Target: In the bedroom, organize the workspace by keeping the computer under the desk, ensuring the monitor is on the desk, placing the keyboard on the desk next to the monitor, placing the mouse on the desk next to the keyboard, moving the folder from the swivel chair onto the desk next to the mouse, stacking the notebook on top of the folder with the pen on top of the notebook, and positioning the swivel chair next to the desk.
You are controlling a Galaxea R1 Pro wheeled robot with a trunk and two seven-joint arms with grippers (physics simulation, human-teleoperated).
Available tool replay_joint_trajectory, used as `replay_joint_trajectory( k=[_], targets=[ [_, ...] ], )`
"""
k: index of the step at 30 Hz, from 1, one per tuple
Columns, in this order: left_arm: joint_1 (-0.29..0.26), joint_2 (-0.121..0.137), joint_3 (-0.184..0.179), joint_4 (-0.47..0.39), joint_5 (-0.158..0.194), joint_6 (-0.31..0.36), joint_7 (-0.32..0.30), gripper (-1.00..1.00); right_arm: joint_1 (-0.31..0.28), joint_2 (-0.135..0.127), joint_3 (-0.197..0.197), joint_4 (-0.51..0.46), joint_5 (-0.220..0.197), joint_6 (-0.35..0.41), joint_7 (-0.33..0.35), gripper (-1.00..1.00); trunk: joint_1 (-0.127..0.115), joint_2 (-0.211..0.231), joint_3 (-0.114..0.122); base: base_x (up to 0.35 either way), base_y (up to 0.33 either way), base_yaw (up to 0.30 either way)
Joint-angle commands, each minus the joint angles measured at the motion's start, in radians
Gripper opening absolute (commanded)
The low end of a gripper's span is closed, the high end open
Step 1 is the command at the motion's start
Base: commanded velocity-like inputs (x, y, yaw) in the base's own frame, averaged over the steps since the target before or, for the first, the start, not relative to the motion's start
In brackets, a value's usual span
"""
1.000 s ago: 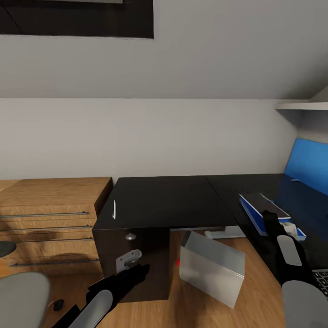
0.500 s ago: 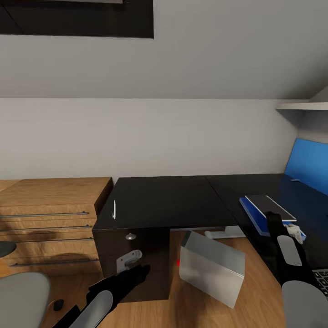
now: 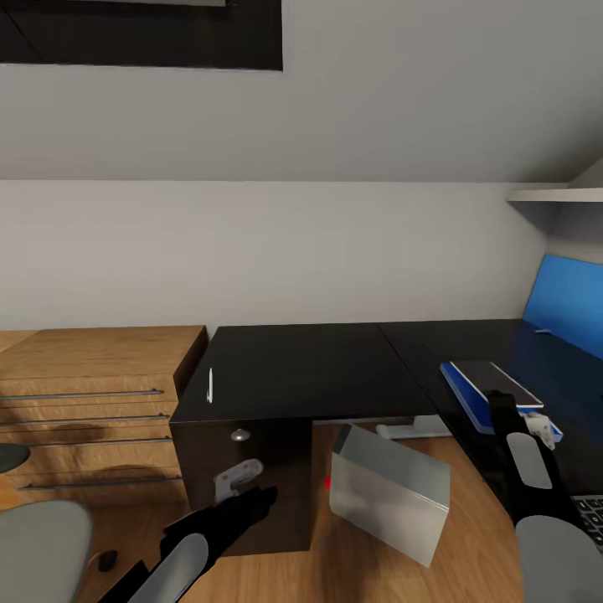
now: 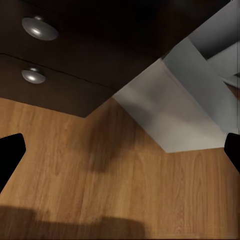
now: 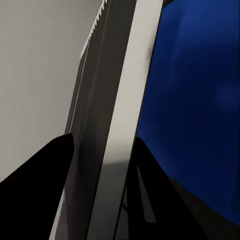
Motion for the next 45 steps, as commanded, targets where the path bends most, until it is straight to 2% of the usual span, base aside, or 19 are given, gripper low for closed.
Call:
replay_joint_trajectory(
  k=[1, 4, 11, 23, 31, 42, 45],
  targets=[
    [-0.001, -0.003, -0.001, -0.001, 0.002, 0.002, 0.008, 1.0, -0.001, 0.002, -0.003, -0.002, -0.005, 0.005, -0.011, -1.0, 0.0, -0.001, -0.001, 0.0, 0.0, 0.0],
    [-0.002, -0.01, -0.004, -0.002, 0.0, 0.0, 0.011, 1.0, -0.001, 0.01, -0.006, -0.002, -0.004, 0.011, -0.005, -1.0, 0.0, -0.001, -0.001, 0.0, 0.0, 0.0],
    [-0.002, -0.006, -0.012, -0.011, -0.001, -0.003, 0.014, 1.0, -0.001, 0.016, -0.008, -0.001, -0.004, 0.013, 0.004, -1.0, 0.0, -0.001, -0.001, 0.0, 0.0, 0.0],
    [-0.002, -0.006, -0.074, -0.026, -0.01, -0.055, 0.049, 1.0, -0.001, 0.019, -0.01, -0.001, -0.006, 0.011, 0.005, -1.0, 0.0, -0.001, -0.001, 0.109, 0.0, 0.0],
    [-0.002, -0.006, -0.075, -0.026, -0.011, -0.098, 0.051, 1.0, -0.001, 0.017, -0.012, -0.002, -0.006, 0.009, 0.002, -1.0, 0.0, -0.001, -0.001, 0.099, 0.0, 0.0],
    [-0.002, -0.006, -0.075, -0.026, -0.009, -0.097, 0.051, 1.0, -0.001, 0.015, -0.012, -0.003, -0.002, 0.004, -0.015, -1.0, 0.0, -0.001, -0.001, 0.109, -0.031, 0.0],
    [-0.002, -0.006, -0.075, -0.026, -0.009, -0.097, 0.051, 1.0, -0.001, 0.012, -0.01, -0.004, 0.003, -0.028, -0.017, -1.0, 0.0, -0.001, -0.001, 0.014, -0.007, 0.0]
  ],
)
